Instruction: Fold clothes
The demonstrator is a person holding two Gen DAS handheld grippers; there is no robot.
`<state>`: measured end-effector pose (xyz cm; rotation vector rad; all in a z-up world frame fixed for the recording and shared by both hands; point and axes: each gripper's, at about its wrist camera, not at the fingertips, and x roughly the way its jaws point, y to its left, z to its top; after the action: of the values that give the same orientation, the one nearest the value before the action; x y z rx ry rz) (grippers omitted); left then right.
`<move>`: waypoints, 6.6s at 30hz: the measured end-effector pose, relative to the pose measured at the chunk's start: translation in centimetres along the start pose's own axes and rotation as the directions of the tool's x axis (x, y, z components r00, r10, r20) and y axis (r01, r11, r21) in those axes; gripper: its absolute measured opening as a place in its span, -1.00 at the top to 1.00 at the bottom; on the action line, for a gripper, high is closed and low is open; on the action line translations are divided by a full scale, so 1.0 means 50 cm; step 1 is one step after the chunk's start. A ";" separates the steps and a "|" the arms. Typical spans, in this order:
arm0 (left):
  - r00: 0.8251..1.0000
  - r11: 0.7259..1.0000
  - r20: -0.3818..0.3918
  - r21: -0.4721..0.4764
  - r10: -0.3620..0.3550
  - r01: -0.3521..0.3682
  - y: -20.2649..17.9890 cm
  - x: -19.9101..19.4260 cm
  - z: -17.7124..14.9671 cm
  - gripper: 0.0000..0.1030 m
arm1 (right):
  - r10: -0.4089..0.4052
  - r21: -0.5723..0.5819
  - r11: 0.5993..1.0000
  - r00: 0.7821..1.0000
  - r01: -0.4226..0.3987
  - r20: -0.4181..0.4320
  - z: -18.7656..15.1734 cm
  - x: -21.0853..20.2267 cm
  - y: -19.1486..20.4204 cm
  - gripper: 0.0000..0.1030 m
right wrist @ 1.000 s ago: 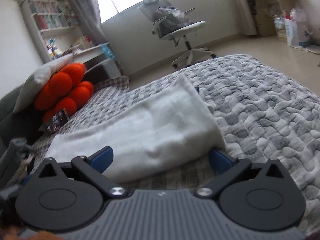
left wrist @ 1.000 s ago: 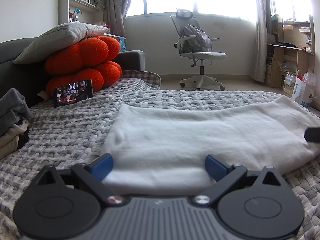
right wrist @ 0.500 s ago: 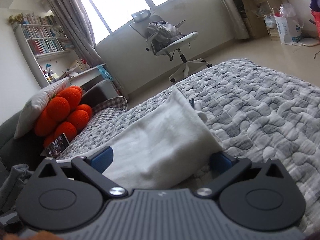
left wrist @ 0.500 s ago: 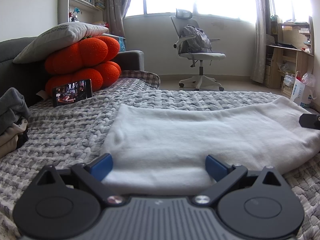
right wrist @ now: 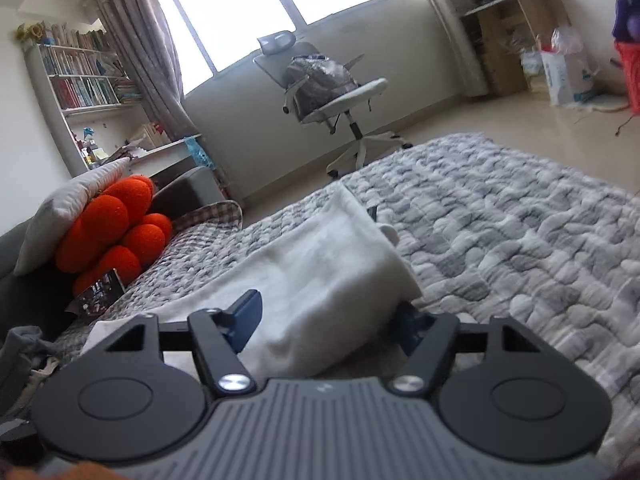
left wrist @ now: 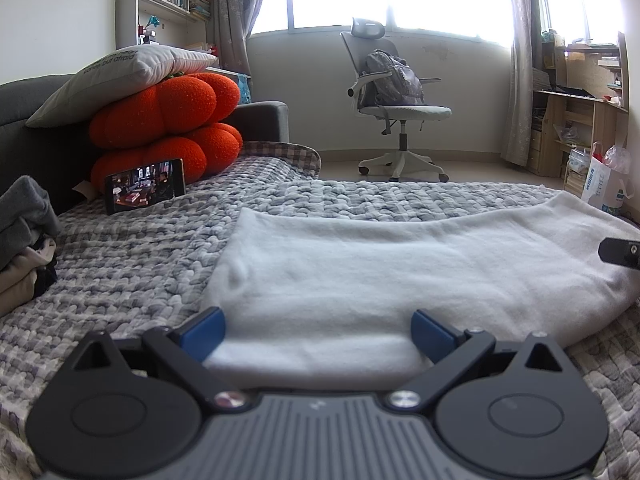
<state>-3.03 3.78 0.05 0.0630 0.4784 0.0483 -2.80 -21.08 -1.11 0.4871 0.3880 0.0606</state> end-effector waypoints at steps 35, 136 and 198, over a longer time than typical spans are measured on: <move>1.000 1.000 0.004 -0.003 0.000 0.000 0.003 -0.001 0.000 -0.94 | 0.026 0.133 0.991 1.000 -0.025 0.001 -0.003 0.006 -0.005 -0.18; 0.966 0.890 -0.098 -0.419 -0.240 0.179 0.269 -0.004 0.059 -0.72 | 0.302 -0.954 0.228 0.946 -0.192 -0.118 -0.248 0.044 0.386 0.46; 0.964 0.946 -0.096 -0.237 -0.250 0.221 0.183 0.017 0.016 -0.06 | 0.165 -0.761 0.608 0.974 -0.225 -0.156 -0.148 0.015 0.280 0.01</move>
<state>-2.17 12.91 1.03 -0.2213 0.6007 -0.1300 -4.39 -5.30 -0.84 -0.3545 0.3371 0.4497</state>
